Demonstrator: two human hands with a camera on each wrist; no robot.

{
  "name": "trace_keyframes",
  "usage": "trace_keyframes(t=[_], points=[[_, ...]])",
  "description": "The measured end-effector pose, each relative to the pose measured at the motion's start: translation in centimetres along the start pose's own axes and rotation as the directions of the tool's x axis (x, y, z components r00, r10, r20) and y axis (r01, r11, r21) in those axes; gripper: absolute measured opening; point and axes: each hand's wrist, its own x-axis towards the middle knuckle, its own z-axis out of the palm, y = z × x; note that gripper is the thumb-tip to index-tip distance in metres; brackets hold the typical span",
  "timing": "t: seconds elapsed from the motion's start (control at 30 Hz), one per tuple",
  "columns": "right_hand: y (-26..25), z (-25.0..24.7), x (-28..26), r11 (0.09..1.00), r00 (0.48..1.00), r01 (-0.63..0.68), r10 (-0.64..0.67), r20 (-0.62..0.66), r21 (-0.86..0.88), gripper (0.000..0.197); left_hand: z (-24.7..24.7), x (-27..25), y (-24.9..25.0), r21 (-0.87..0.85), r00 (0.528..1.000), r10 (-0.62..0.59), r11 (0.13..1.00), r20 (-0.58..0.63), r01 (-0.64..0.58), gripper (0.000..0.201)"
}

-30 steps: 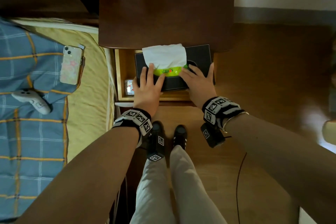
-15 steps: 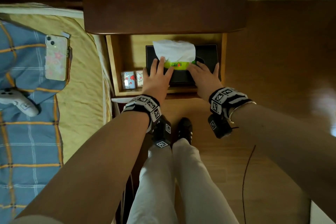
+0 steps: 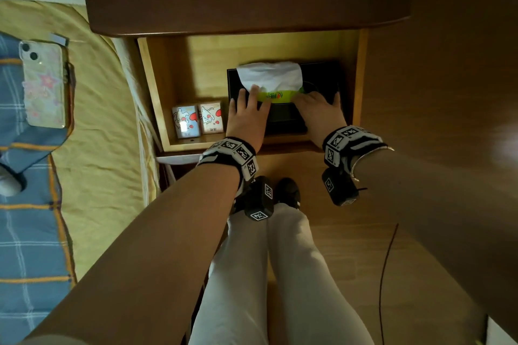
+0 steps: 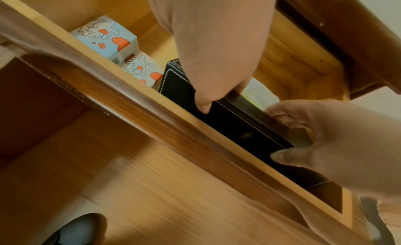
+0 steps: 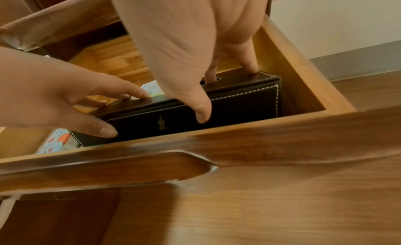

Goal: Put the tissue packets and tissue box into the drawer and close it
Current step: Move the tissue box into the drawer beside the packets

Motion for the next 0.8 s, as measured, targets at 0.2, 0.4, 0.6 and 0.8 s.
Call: trace_keyframes(t=[0.2,0.4,0.6,0.8], points=[[-0.9,1.1,0.8,0.999,1.000,-0.008,0.006,-0.029,-0.044,0.057,1.0,0.5,-1.1,-0.039,0.999,-0.009,0.999,0.054,0.011,0.067],[-1.1,1.6,1.3,0.999,0.995,0.042,-0.042,0.088,0.007,0.055,1.5,0.2,-1.6,-0.079,0.978,-0.041,0.995,0.202,0.058,0.066],[-0.9,2.1,-0.7,0.995,0.994,0.078,-0.082,0.068,0.060,0.049,2.1,-1.8,-2.4,-0.115,0.971,-0.018,0.992,0.236,0.047,0.078],[0.0,4.5,-5.1,0.991,0.991,0.105,-0.097,0.097,-0.080,0.073,3.5,-5.3,-3.9,0.094,0.982,0.020,0.995,0.188,-0.039,0.086]])
